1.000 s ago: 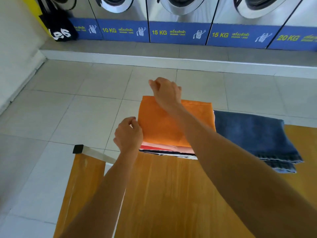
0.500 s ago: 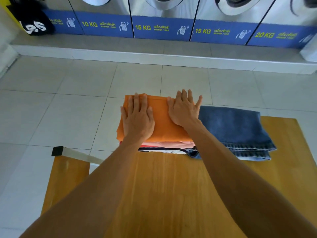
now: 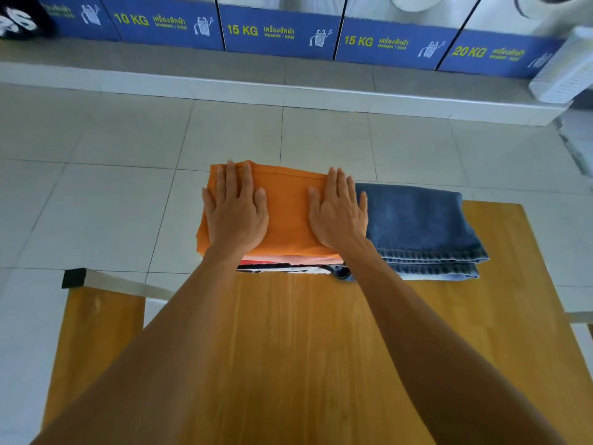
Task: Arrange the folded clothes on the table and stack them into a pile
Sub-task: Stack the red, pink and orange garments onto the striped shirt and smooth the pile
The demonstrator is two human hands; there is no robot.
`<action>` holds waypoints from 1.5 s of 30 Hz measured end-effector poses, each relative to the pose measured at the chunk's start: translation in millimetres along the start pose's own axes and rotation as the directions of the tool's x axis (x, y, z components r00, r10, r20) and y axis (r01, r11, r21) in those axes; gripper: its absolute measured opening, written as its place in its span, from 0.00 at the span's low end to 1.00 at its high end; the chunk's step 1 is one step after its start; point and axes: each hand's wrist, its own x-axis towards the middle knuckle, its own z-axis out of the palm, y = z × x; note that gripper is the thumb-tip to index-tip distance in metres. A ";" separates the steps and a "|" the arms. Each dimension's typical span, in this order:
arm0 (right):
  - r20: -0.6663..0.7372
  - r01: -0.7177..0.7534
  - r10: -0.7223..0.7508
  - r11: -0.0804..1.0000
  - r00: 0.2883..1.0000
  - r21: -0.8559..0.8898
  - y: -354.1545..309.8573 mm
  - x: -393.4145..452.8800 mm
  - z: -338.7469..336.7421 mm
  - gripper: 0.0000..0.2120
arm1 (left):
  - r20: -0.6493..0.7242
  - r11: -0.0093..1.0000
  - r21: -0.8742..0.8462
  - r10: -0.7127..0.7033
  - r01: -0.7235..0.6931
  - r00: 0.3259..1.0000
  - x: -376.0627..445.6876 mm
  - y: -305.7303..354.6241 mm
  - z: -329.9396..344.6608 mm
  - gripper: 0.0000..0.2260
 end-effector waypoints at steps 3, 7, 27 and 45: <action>0.006 0.003 -0.003 1.000 1.000 0.011 0.6 0.3 1.7 0.35 | 0.027 0.996 -0.062 -0.056 0.058 0.998 2.5 0.2 -4.8 0.28; -0.027 0.008 -0.007 0.999 1.000 0.035 2.0 1.0 9.2 0.35 | 0.049 0.996 -0.073 -0.053 0.057 0.997 2.6 -5.0 -4.2 0.28; -0.098 0.030 -0.019 0.994 0.995 0.106 6.1 -2.0 17.0 0.34 | -0.042 0.989 -0.110 -0.100 0.095 0.994 -6.7 -15.1 -2.2 0.25; -0.066 0.026 -0.018 0.992 0.998 0.127 4.4 -8.0 14.7 0.33 | -0.020 0.993 -0.053 -0.105 0.104 0.994 -8.4 -13.7 -1.9 0.24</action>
